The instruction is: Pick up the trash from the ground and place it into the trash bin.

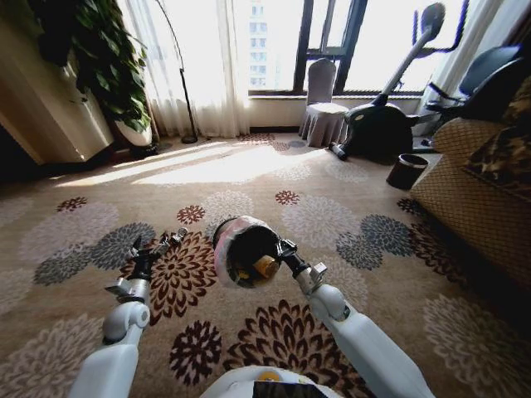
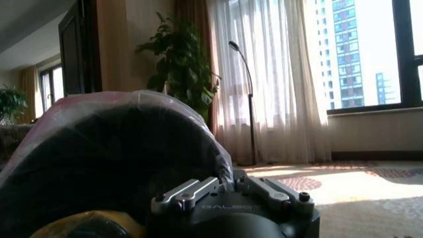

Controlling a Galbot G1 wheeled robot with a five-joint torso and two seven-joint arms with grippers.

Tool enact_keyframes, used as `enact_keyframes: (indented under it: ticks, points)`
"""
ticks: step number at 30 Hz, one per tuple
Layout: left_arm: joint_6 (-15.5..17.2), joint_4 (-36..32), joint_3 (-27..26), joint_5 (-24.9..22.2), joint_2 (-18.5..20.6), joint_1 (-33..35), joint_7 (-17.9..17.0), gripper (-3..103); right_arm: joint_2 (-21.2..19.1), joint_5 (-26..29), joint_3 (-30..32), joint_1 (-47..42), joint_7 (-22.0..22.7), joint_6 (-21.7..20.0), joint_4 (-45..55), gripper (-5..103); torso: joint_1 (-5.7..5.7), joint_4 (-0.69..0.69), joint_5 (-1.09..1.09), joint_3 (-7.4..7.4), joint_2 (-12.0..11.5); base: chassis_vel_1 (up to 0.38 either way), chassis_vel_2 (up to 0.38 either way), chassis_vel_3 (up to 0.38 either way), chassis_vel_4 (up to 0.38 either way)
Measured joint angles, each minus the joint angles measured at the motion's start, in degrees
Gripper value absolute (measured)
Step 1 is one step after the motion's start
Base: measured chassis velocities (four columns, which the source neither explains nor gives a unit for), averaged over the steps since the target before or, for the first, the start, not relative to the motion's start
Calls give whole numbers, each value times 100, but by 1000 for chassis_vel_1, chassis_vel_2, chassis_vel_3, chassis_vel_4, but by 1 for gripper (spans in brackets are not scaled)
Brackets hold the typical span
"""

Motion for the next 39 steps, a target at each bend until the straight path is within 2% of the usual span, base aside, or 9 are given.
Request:
enact_keyframes:
  ticks: [3, 6, 9, 12, 14, 17, 18, 23, 39]
  points:
    - [-2, 41, -5, 0, 5, -7, 0, 99, 5, 22, 2, -5, 1, 13, 11, 0, 0, 1, 7, 1, -1, 354, 356, -330, -340]
    - [-5, 149, -19, -3, 16, -27, 1, 99, 22, 56, -4, -6, 0, 73, 16, 0, 0, 2, -1, 0, -1, 288, 313, -308, -268]
    - [-12, 408, -22, 9, 25, -67, 50, 99, 35, 69, -1, -32, -4, 136, 31, 0, 1, 5, 5, 1, -1, 190, 187, -129, -153]
    - [-38, 759, 7, 78, 25, -102, 108, 99, 36, 72, 36, -103, -4, 170, 58, 0, 1, 4, -3, 0, -1, 77, 46, -50, -74]
    - [-96, 1137, 60, 239, 34, -120, 198, 99, 9, 72, 95, -188, -1, 191, 104, 0, 0, -1, 12, 1, 0, -29, -32, 19, 22]
    - [-189, 1433, 87, 468, 35, -160, 332, 99, -23, 73, 124, -218, 0, 167, 145, 0, 1, -5, 1, 1, 0, -57, -76, 33, 39]
    - [-302, 1737, 108, 726, 38, -210, 454, 100, -44, 77, 147, -229, 4, 149, 190, 0, 1, -3, 1, 1, 0, -47, -52, 23, -3]
    - [-466, 2300, 204, 1086, 64, -348, 593, 100, -54, 104, 150, -252, 1, 138, 321, 0, 1, 3, 0, 1, -1, -9, -10, 5, -1]
    - [-505, 3453, 835, 1186, 340, -993, 705, 100, -125, 32, 186, -460, -2, 137, 586, 0, 0, 1, 3, 0, 0, -81, 72, 75, -71]
